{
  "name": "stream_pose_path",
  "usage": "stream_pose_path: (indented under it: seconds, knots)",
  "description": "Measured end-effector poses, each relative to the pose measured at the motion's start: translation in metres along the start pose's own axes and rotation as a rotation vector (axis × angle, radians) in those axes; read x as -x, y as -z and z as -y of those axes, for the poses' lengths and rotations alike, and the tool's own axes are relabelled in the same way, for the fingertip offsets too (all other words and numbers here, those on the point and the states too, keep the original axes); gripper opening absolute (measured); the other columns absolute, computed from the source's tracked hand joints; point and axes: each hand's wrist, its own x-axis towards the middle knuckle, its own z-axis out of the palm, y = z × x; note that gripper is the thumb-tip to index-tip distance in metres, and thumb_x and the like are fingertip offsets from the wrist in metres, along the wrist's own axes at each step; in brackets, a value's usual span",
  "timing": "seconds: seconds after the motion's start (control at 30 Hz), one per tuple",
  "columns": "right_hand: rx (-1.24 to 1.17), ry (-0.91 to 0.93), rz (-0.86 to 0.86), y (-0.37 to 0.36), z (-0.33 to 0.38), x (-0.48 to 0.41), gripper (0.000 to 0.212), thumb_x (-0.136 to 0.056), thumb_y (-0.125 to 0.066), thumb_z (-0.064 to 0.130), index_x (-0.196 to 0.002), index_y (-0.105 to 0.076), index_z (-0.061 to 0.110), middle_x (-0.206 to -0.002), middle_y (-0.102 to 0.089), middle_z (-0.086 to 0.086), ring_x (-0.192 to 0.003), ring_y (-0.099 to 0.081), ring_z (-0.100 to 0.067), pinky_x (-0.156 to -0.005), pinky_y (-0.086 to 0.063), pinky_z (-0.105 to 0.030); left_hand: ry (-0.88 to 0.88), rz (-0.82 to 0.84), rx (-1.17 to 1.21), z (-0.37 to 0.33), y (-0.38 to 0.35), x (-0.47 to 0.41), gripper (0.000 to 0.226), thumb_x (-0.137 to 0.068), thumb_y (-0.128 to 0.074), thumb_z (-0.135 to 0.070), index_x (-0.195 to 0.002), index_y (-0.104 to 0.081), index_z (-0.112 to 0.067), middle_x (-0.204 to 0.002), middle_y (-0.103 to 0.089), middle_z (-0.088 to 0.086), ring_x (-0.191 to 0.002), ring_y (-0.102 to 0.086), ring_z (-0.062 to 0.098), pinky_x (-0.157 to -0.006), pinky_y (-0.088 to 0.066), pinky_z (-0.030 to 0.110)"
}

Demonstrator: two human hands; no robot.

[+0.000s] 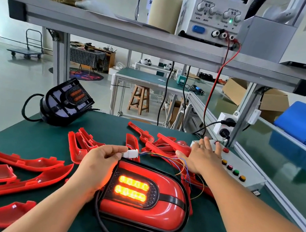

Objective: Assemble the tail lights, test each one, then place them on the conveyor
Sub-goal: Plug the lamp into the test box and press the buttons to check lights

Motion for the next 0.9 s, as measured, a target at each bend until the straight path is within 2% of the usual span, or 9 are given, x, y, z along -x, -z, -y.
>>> stream_pose_path:
  seconds: [0.23, 0.3, 0.4, 0.6, 0.9]
  knots:
    - [-0.066, -0.001, -0.003, -0.006, 0.002, 0.002, 0.095, -0.088, -0.009, 0.078, -0.156, -0.007, 0.011, -0.164, 0.007, -0.011, -0.149, 0.019, -0.023, -0.115, 0.019, -0.052, 0.001, 0.007, 0.011, 0.003, 0.0, -0.003, 0.03, -0.096, -0.056, -0.01, -0.089, -0.074, -0.032, -0.095, -0.073, -0.002, -0.094, -0.065, 0.019, -0.093, -0.05, 0.038]
    - [-0.1, -0.002, -0.007, -0.007, 0.001, 0.003, 0.093, -0.089, -0.01, 0.077, -0.156, -0.007, 0.012, -0.164, 0.009, -0.01, -0.149, 0.018, -0.023, -0.115, 0.017, -0.052, 0.011, 0.012, 0.024, 0.003, 0.0, -0.003, 0.03, -0.097, -0.055, -0.01, -0.089, -0.075, -0.031, -0.094, -0.074, 0.001, -0.088, -0.066, 0.019, -0.091, -0.052, 0.041]
    - [-0.163, 0.009, -0.046, -0.01, -0.002, 0.008, 0.09, -0.09, -0.01, 0.075, -0.155, -0.016, 0.014, -0.164, 0.005, -0.008, -0.15, 0.013, -0.022, -0.116, 0.013, -0.053, 0.019, 0.024, 0.058, 0.003, -0.001, -0.002, 0.028, -0.097, -0.054, -0.009, -0.091, -0.075, -0.027, -0.09, -0.075, 0.005, -0.081, -0.065, 0.021, -0.088, -0.054, 0.046]
    - [-0.198, -0.002, -0.13, -0.018, -0.011, 0.026, 0.085, -0.092, -0.013, 0.073, -0.148, -0.032, 0.013, -0.164, 0.0, -0.011, -0.151, 0.006, -0.023, -0.116, 0.01, -0.053, 0.015, 0.022, 0.065, 0.003, -0.001, -0.003, 0.029, -0.097, -0.055, -0.008, -0.088, -0.075, -0.027, -0.083, -0.074, 0.002, -0.075, -0.064, 0.018, -0.082, -0.054, 0.042]
    - [-0.174, -0.021, -0.122, -0.015, -0.016, 0.031, 0.085, -0.092, -0.015, 0.072, -0.15, -0.03, 0.011, -0.164, -0.006, -0.012, -0.151, 0.005, -0.024, -0.116, 0.011, -0.052, 0.035, 0.041, 0.092, 0.002, 0.0, -0.002, 0.029, -0.097, -0.054, -0.008, -0.088, -0.075, -0.026, -0.077, -0.075, 0.001, -0.069, -0.065, 0.017, -0.077, -0.056, 0.041]
